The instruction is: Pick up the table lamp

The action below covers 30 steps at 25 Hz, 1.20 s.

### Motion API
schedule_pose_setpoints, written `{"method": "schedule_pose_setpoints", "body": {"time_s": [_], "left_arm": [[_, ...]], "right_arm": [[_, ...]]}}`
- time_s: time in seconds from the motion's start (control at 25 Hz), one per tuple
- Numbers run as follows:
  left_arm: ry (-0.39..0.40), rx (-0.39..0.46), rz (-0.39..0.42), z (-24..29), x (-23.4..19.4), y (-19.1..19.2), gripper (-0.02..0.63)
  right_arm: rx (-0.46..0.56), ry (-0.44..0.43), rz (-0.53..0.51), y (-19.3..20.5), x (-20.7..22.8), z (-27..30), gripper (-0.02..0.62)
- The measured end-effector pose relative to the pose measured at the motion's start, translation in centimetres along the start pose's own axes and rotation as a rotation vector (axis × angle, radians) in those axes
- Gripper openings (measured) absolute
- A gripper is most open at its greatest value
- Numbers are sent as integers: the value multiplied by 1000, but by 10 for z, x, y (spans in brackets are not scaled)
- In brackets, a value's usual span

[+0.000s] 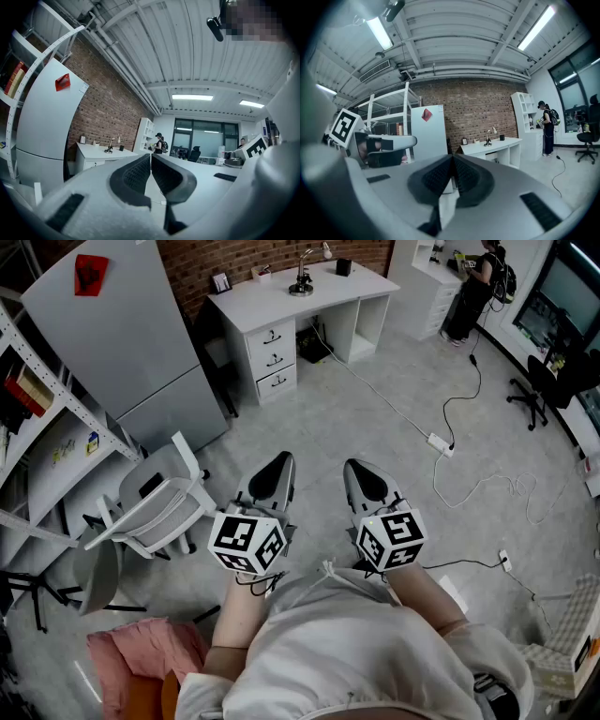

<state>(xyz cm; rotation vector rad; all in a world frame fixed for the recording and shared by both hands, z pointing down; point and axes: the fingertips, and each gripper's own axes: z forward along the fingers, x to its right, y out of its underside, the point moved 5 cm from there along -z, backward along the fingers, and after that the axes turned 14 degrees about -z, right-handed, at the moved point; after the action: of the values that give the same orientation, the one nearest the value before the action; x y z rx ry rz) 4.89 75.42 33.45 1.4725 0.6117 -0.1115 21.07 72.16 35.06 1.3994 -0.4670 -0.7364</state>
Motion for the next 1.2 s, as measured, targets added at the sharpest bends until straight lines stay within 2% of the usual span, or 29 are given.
{"method": "schedule_pose_setpoints", "body": {"time_s": [0.32,0.72,0.92,1.08,1.2], "left_arm": [[-15,2,-53,7,-16,3,23],[-50,-35,-90,37,-37,16,23],[-73,-54,-117,79,-53,25,23],[-87,-89,-67,129,-61,26,23],[-87,-106,-73,176,-72,22,23]], "right_arm": [[-42,-6,-33,3,3,14,26],[-101,31,-7,21,31,41,28],[-124,16,21,38,66,69,28],[-129,-6,48,46,104,110,28],[-134,-27,51,47,138,149,28]]}}
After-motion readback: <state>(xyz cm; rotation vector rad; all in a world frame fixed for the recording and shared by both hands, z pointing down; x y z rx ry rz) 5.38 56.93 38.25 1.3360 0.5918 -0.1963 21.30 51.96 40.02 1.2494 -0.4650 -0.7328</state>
